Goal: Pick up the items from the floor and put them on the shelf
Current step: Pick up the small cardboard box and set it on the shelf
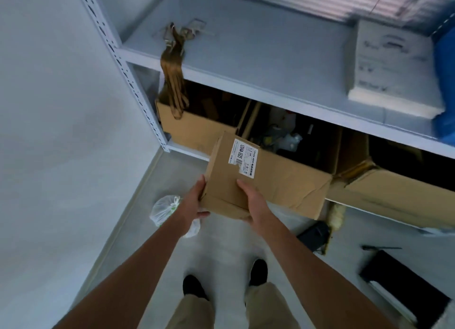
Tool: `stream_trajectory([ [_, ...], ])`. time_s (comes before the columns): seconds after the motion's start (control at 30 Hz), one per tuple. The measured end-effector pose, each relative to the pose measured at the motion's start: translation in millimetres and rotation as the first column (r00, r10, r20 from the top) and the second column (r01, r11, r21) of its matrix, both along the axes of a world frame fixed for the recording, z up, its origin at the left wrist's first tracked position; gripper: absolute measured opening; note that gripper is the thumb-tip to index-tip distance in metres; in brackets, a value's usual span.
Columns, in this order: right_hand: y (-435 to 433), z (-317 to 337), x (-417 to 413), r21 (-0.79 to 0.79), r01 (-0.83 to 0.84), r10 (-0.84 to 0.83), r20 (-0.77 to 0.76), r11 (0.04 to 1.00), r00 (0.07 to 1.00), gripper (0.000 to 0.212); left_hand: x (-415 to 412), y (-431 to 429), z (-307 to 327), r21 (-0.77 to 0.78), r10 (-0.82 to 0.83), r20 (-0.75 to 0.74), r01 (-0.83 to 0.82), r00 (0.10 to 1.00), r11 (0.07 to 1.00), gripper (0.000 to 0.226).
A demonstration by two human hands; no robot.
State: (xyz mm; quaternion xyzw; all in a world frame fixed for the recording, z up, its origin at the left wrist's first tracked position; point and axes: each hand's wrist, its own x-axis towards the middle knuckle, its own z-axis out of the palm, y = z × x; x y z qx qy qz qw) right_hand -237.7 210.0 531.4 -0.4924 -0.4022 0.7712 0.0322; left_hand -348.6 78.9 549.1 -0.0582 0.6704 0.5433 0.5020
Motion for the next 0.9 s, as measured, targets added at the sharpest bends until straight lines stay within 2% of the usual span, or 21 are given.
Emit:
stream_trajectory([
  [0.07,25,23,3,0.052,0.051,-0.050,-0.027,0.997,0.998,0.087,-2,27,26,0.077,-0.060,-0.014,0.060,0.998,0.995,0.064],
  [0.1,39,35,5,0.086,0.081,-0.078,-0.043,0.993,0.996,0.091,-3,44,37,0.121,-0.079,-0.001,0.079,0.997,0.989,0.068],
  [0.13,56,47,7,0.126,0.115,-0.106,-0.074,0.985,0.992,0.085,-2,62,48,0.174,-0.082,0.025,0.076,0.996,0.982,0.068],
  [0.2,90,66,11,0.194,0.202,-0.183,-0.109,0.960,0.977,0.064,0,99,67,0.285,-0.042,0.117,0.007,0.992,0.959,0.053],
  [0.23,109,74,12,0.213,0.244,-0.223,-0.117,0.946,0.968,0.064,2,118,74,0.328,-0.030,0.150,-0.021,0.988,0.944,0.049],
  [0.37,176,99,3,0.258,0.313,-0.288,-0.130,0.914,0.949,0.093,10,196,92,0.375,-0.068,0.124,0.016,0.990,0.927,0.084],
  [0.43,204,108,-5,0.273,0.320,-0.295,-0.129,0.907,0.947,0.103,10,235,99,0.375,-0.070,0.106,0.026,0.992,0.927,0.088],
  [0.5,227,116,-15,0.280,0.320,-0.296,-0.123,0.905,0.947,0.106,4,270,105,0.363,-0.005,0.134,-0.044,0.991,0.931,0.091],
  [0.6,259,125,-26,0.269,0.259,-0.240,-0.100,0.928,0.965,0.098,-8,308,110,0.340,0.065,0.171,-0.121,0.983,0.933,0.086],
  [0.7,284,133,-36,0.229,0.170,-0.151,-0.100,0.959,0.983,0.073,-19,339,107,0.337,0.084,0.241,-0.165,0.967,0.927,0.073],
  [0.8,314,129,-47,0.216,0.229,-0.219,-0.071,0.949,0.973,0.062,-36,365,107,0.292,0.033,0.222,-0.099,0.975,0.951,0.056],
  [0.9,348,118,-54,0.198,0.268,-0.270,-0.014,0.943,0.963,0.058,-64,390,103,0.161,-0.047,0.154,0.021,0.987,0.987,0.051],
])
